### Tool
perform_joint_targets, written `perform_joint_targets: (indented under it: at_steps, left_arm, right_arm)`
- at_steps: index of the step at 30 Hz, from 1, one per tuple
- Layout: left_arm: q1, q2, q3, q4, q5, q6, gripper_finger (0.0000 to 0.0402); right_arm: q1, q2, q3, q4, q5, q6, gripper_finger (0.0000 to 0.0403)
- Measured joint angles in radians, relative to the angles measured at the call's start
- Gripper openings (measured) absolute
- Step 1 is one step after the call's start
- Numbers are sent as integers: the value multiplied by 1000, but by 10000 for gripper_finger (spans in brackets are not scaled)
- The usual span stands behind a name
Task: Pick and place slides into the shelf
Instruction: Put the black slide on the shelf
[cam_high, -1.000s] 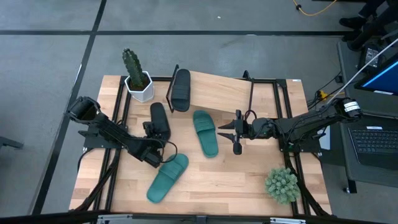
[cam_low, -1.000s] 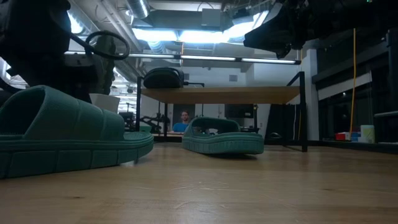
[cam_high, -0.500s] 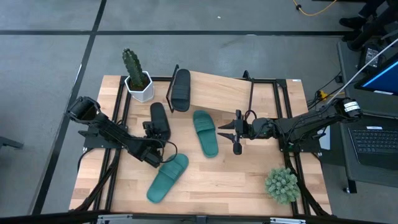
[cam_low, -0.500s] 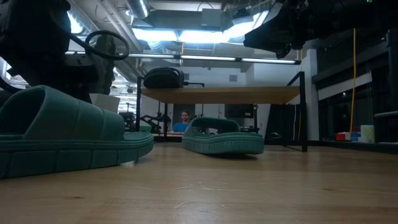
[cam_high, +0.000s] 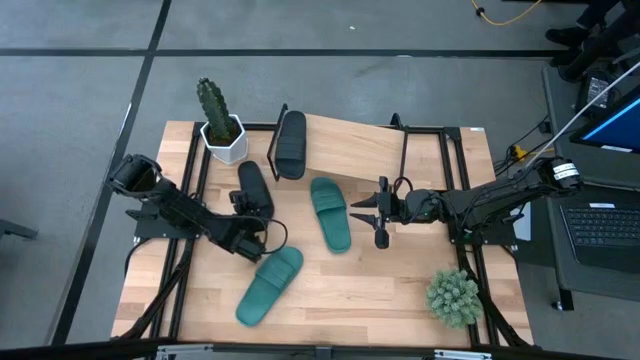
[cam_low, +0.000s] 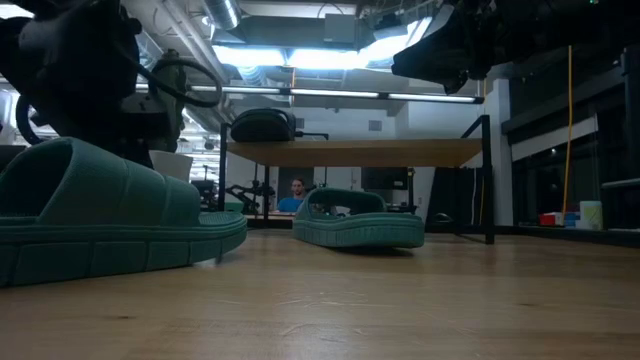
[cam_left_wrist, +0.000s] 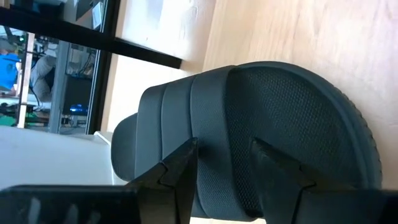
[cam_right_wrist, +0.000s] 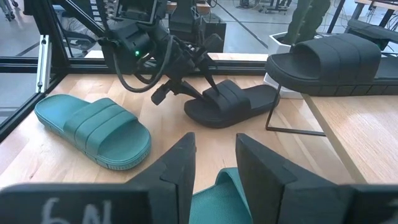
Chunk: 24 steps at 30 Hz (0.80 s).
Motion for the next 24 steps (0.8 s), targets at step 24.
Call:
perform_joint_targets:
  at_steps: [24]
  left_arm:
    - [-1, 0, 1, -4, 24, -7, 15]
  right_arm:
    - [0, 0, 0, 0, 0, 0, 116]
